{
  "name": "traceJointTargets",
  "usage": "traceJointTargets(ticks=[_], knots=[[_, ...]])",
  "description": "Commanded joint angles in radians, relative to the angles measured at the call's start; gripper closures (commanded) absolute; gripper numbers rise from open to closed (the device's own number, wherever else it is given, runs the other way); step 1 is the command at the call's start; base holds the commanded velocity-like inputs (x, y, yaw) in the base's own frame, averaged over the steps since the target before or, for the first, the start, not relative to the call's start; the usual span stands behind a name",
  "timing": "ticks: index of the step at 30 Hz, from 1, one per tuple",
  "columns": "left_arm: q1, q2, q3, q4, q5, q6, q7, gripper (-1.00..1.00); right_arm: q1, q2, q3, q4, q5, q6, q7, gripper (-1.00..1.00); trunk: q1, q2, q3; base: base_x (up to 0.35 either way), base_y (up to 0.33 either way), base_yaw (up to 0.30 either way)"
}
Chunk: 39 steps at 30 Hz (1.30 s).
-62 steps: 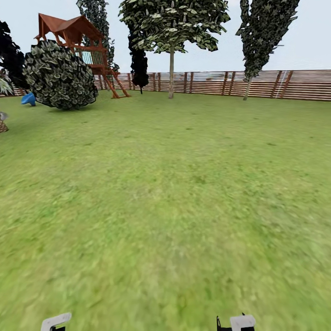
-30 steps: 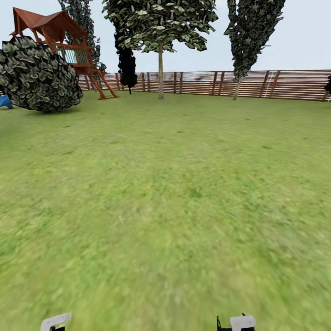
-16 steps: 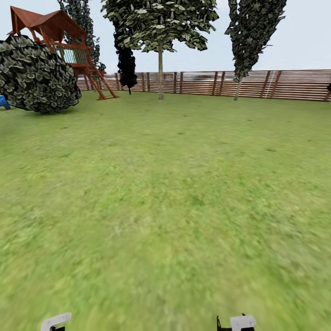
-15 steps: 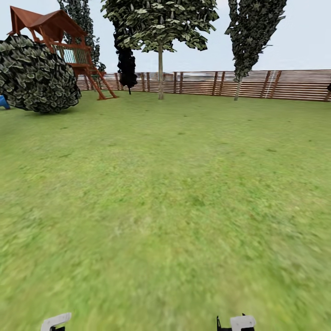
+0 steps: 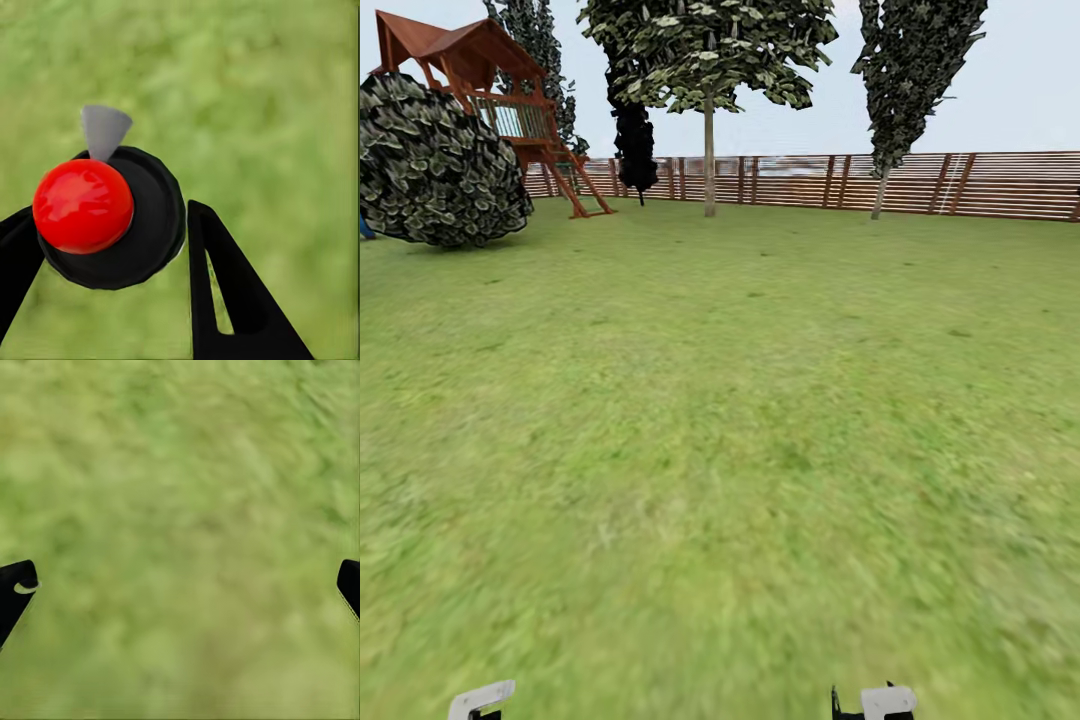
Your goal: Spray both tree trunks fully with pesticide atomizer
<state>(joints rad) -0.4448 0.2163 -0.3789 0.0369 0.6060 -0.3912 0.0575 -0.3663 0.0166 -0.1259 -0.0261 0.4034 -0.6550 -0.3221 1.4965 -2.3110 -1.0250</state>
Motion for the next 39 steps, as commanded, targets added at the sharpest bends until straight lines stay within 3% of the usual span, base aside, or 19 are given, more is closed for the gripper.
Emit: traceJointTargets(ticks=[1, 39], knots=[[0.000, 0.000, 0.000, 0.000, 0.000, 0.000, 0.001, 1.00, 0.000, 0.000, 0.000, 0.000, 0.000, 0.000, 0.000, -1.00, 0.000, 0.000, 0.000, 0.340, 0.000, 0.000], [0.000, -0.002, 0.000, 0.000, 0.000, 0.000, 0.001, 1.00, 0.000, 0.000, 0.000, 0.000, 0.000, 0.000, 0.000, -1.00, 0.000, 0.000, 0.000, 0.340, 0.000, 0.000]])
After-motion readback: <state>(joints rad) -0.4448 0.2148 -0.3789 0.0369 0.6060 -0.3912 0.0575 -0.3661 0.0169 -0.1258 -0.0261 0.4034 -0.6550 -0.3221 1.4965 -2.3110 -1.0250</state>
